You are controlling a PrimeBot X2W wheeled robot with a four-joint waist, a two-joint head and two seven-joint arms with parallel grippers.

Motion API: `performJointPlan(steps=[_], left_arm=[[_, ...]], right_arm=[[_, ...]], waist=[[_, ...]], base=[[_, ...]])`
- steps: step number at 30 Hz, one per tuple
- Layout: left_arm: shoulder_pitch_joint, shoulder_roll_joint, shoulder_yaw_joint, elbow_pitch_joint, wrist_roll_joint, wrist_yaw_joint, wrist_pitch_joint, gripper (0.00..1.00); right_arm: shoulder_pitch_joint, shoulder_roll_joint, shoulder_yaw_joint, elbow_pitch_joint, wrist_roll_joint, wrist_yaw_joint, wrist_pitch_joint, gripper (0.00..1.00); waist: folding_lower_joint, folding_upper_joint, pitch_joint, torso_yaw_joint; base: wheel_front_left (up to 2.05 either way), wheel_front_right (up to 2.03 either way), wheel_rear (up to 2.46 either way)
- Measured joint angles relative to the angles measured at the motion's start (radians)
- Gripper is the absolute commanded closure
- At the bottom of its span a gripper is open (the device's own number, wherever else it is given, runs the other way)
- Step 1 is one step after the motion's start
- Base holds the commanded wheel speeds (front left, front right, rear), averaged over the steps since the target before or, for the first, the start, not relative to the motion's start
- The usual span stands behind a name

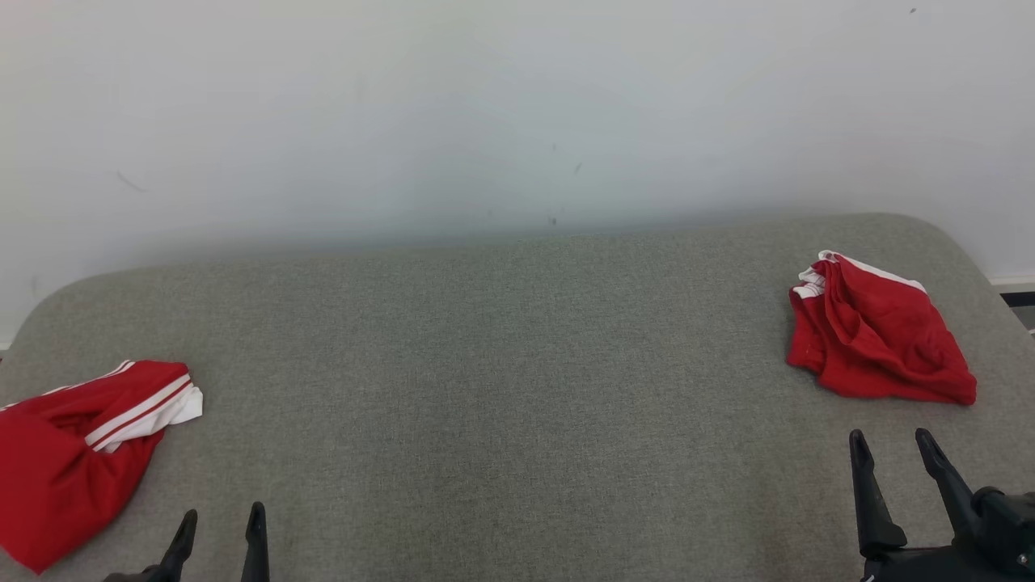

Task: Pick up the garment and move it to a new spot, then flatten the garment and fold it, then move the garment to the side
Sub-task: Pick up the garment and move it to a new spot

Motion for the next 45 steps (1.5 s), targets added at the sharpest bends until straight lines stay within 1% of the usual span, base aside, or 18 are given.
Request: performJointPlan(steps=[34,45], left_arm=[[0.018,-0.026,0.043,-0.040,0.025,0.000,0.062,0.00],[0.015,-0.026,0.043,-0.043,0.033,0.000,0.075,0.00]], right_arm=[[0.000,0.025,-0.026,-0.039,-0.035,0.000,0.066,0.00],[0.021,0.043,-0.043,-0.043,-0.041,0.000,0.074,0.00]], waist=[[0.0000,0.0001,0.012,0.017],[0.0000,0.0001,0.015,0.056]], base=[[0.00,0.00,0.00],[0.00,0.00,0.00]])
